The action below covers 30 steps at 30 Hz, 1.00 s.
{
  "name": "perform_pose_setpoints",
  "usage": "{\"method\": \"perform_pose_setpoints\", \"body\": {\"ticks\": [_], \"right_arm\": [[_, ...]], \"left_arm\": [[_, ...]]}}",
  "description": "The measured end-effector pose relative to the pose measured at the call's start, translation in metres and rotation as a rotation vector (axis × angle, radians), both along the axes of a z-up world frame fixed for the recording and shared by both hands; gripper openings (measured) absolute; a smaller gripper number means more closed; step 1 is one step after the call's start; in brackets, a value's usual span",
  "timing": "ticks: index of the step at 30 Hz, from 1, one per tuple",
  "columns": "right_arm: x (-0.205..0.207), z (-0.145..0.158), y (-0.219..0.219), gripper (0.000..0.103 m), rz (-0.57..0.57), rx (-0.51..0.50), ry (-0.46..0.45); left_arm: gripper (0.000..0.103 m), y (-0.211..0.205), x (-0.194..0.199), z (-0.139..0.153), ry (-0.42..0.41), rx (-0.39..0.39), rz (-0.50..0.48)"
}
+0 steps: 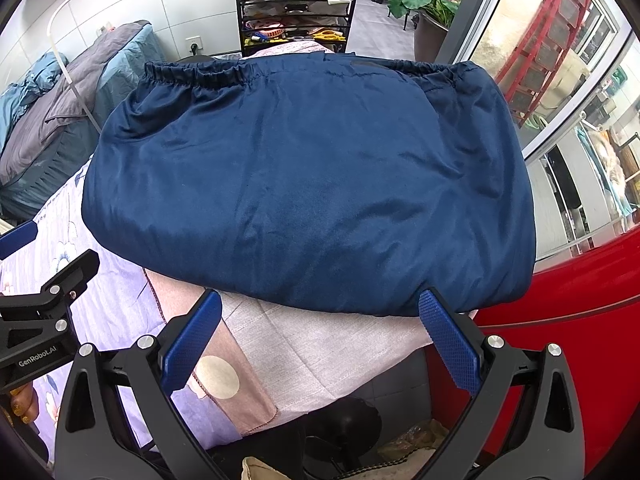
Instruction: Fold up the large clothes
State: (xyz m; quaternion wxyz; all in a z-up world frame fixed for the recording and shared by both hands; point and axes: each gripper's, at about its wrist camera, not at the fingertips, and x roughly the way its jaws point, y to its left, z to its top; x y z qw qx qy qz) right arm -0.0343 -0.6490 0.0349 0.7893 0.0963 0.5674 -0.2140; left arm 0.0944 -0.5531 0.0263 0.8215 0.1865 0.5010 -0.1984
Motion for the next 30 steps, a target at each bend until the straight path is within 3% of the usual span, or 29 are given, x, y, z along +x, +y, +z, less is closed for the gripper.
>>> {"method": "perform_pose_setpoints", "body": {"ticks": [23, 26, 30], "right_arm": [[-0.0014, 0.0004, 0.0018, 0.097, -0.002, -0.001, 0.000], [-0.0013, 0.0006, 0.0020, 0.097, -0.002, -0.001, 0.000], [-0.0014, 0.0002, 0.0020, 0.097, -0.003, -0.002, -0.002]], "left_arm": [[0.097, -0.0011, -0.0034, -0.0016, 0.012, -0.002, -0.014], [0.097, 0.0033, -0.0068, 0.0029, 0.001, -0.075, -0.025], [0.097, 0.0033, -0.0098, 0.0063, -0.028, -0.087, -0.030]]}}
